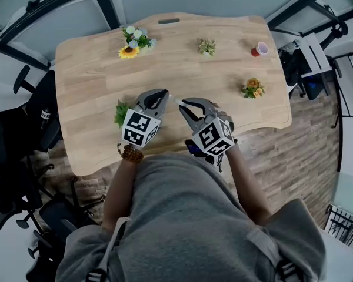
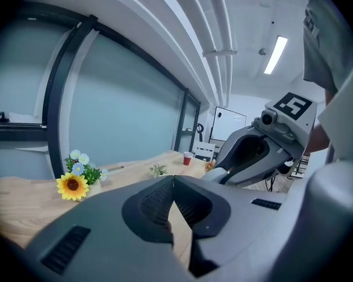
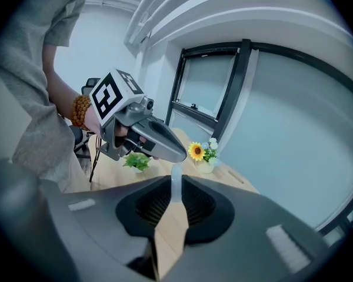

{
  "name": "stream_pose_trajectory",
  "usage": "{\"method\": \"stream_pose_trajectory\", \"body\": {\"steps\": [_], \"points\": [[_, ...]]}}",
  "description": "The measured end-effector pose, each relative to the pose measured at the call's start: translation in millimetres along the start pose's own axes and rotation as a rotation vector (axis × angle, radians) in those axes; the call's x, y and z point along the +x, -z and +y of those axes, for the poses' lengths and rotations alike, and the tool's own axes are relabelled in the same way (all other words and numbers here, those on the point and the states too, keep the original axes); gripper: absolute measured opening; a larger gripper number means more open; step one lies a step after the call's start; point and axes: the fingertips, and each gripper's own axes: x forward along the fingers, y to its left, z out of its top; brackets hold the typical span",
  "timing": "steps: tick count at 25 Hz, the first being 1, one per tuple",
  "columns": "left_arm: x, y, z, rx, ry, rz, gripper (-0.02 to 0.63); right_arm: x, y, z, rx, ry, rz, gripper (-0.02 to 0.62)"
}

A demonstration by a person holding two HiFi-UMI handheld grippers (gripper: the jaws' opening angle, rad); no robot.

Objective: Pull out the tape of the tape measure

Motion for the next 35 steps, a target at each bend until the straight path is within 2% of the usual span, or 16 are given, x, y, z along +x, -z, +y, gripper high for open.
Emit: {"method": "stream_pose_trajectory", "body": {"steps": [7,13,22,35], "points": [[3.7,5.5,4.5,0.022,-0.042,0.029,0.009,2.9,3.1,0.3,0.031,-0.013,0.024,0.065],[-10.4,12.0,41.5,-0.057,-0.148,0.020,0.009,-2.6,14.9,1.1,0.058,-0.024,0.047,0.064],[-14.0,20.1,47.5,-0.065,-0.167,0.035,0.009,-1.4,22.2,6.2,0.055,-0.043,0.070,0.064],[-13.4,20.4,46.5,0.004,-0.200,0.044,0.009,1.7,32.2,8.3,0.022,-0.044,0.107,0.064]]}}
